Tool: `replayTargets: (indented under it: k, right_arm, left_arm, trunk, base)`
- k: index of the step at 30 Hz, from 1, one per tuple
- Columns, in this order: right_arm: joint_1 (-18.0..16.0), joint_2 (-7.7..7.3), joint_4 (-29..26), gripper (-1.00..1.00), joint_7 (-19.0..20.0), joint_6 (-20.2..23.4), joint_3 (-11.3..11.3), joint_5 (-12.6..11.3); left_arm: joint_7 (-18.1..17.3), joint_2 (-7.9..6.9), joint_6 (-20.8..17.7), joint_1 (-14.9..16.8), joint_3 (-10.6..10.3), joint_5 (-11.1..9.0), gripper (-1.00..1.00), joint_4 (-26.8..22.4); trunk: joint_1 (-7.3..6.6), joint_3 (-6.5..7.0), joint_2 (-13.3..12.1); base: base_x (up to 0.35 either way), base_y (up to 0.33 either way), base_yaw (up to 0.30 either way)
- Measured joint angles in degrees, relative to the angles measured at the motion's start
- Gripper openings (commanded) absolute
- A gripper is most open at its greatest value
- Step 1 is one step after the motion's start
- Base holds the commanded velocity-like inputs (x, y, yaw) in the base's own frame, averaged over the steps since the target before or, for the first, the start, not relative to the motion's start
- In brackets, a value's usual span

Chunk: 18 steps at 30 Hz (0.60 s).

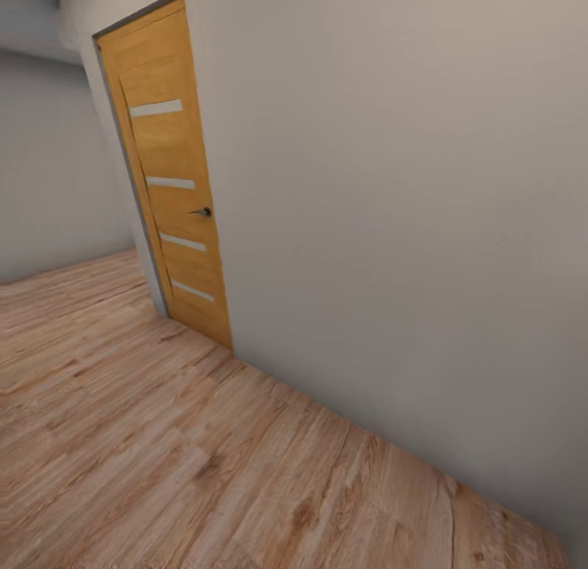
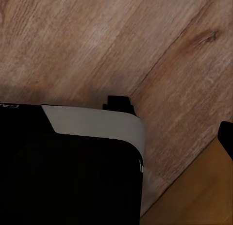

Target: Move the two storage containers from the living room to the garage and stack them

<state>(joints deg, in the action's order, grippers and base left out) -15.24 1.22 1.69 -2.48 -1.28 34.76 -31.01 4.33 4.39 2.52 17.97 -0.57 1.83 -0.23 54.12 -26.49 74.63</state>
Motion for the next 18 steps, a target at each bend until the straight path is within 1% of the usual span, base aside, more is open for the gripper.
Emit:
replayTargets:
  k: [11, 16, 18]
  right_arm:
    - [0.00, 0.05, 0.02, 1.00, 0.00, 0.00, 0.00, 0.00]
    - [0.00, -0.02, 0.02, 1.00, 0.00, 0.00, 0.00, 0.00]
    - [-0.01, -0.08, 0.02, 1.00, 0.00, 0.00, 0.00, 0.00]
  left_arm:
    - [0.00, -0.02, 0.06, 0.00, 0.00, 0.00, 1.00, 0.00]
    - [0.00, -0.25, 0.08, 0.01, 0.00, 0.00, 1.00, -0.01]
    - [0.00, -0.27, 0.08, 0.00, 0.00, 0.00, 1.00, -0.02]
  trunk:
    - [0.00, 0.00, 0.00]
    - [0.00, 0.00, 0.00]
    - [0.00, 0.00, 0.00]
  base:
    - [0.000, 0.000, 0.270]
    - [0.000, 0.000, 0.270]
    - [0.089, 0.000, 0.164]
